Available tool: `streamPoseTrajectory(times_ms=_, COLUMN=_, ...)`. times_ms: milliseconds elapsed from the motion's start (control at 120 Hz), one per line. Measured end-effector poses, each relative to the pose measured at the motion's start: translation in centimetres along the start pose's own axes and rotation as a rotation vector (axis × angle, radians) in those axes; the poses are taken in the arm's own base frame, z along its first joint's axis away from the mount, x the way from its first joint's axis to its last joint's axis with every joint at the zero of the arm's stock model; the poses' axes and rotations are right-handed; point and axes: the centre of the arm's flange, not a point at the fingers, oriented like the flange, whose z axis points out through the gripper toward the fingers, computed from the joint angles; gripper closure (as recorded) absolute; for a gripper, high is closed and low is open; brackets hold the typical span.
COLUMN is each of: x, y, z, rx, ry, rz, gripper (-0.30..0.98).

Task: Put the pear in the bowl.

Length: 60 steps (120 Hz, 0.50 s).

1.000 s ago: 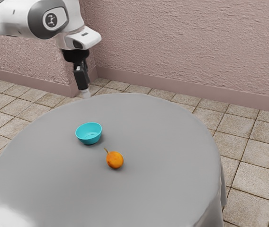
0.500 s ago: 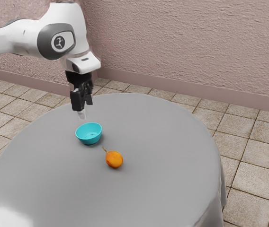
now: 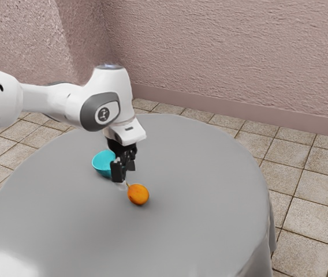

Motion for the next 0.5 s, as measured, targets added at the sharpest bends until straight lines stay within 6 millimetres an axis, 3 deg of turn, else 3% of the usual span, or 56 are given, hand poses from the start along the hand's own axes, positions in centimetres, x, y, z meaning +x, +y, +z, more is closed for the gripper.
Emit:
streamPoseTrajectory(times_ms=292, x=0.6, y=-3.5, z=4.9, rx=-0.001, ry=-0.013, rz=0.051, gripper=0.0)
streamPoseTrajectory(times_ms=392, x=-0.6, y=-4.9, z=6.1, rx=-0.008, ry=-0.015, rz=0.046, gripper=0.0)
streamPoseTrajectory(times_ms=500, x=-0.6, y=-6.5, z=7.3, rx=-0.011, ry=-0.017, rz=0.06, gripper=0.0)
